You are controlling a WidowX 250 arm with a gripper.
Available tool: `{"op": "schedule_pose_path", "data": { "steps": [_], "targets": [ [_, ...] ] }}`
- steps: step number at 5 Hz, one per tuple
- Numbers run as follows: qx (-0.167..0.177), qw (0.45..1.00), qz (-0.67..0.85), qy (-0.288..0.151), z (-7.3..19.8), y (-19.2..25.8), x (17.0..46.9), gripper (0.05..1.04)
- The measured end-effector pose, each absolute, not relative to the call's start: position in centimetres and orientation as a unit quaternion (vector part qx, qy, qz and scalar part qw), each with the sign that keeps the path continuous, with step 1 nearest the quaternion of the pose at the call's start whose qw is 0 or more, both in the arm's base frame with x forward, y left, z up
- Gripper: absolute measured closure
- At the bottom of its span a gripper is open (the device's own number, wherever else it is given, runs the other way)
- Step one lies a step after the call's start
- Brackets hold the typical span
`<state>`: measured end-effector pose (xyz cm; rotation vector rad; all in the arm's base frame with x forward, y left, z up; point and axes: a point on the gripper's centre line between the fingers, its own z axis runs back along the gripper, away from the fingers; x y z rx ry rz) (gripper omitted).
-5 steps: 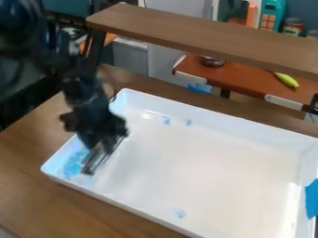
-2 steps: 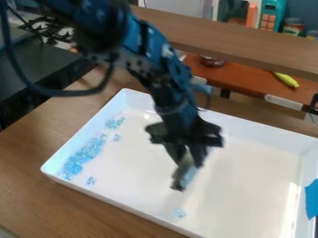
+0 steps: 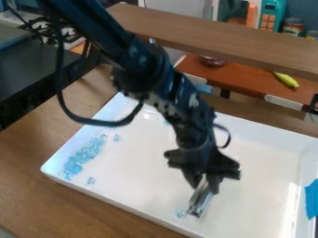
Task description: Sweep into pile
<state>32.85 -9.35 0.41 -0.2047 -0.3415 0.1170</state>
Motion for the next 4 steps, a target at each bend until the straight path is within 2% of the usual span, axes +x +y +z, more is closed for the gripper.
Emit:
{"op": "schedule_pose_path", "data": {
  "steps": [1, 2, 4],
  "targets": [
    [-0.087, 0.978, 0.059, -0.181, -0.8, -7.9, 32.7, 0.730],
    [-0.087, 0.978, 0.064, -0.177, -1.1, -5.6, 32.0, 0.730],
    [-0.087, 0.972, 0.100, -0.192, 0.7, 2.4, 30.6, 0.730]
  ]
}}
